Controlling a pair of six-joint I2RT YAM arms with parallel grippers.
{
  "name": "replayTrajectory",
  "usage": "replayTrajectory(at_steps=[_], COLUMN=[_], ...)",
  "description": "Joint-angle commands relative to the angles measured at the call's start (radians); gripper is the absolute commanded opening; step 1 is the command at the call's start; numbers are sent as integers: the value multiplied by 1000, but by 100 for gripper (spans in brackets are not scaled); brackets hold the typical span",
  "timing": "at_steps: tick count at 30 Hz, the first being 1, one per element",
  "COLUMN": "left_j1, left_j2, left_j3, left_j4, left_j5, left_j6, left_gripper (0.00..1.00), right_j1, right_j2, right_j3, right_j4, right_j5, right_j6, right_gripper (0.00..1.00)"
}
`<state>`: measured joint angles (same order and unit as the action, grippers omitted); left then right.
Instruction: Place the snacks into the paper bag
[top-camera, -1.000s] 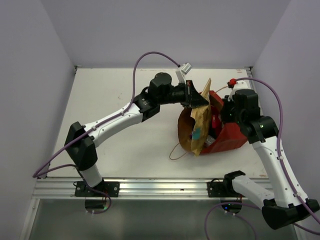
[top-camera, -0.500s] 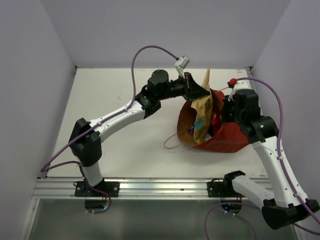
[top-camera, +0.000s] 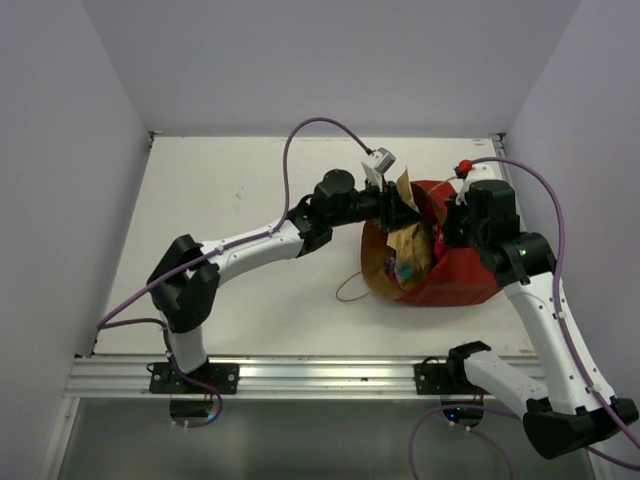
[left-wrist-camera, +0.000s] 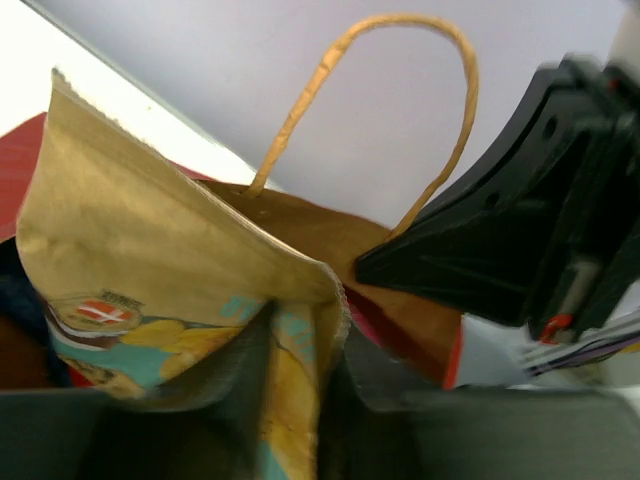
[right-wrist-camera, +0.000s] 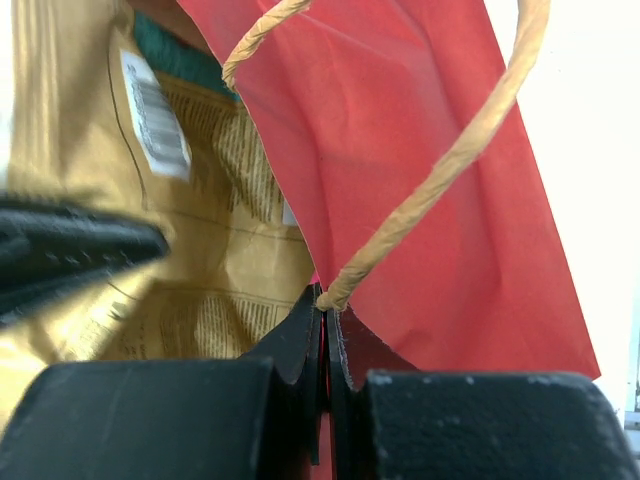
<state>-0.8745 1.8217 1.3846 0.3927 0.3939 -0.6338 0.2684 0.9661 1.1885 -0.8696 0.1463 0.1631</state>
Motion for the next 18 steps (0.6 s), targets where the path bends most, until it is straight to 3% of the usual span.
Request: replayTrajectory(at_steps=[1,3,4,13,18], left_j1=[-27,-35,-41,-46,-46], left_j2=[30,27,22,-44,-114], left_j3=[50,53,48,30,42], left_j4=[-170,-234,-245,-310,-443], left_j5=[-64,-105,-118,-233,-326], left_j6=[129,158,167,210,229], left_gripper=[58,94,100,100,100], right_j1=[0,0,2,0,0], right_j2=[-18,-17,-18,-17,-18], right_j3=[25,23,23,26,25], right_j4=[52,52,52,49,49], right_j5=[-2,-2,-1,-1,-1], right_j6=[-2,0,-2,-2,0], right_gripper=[0,0,0,0,0])
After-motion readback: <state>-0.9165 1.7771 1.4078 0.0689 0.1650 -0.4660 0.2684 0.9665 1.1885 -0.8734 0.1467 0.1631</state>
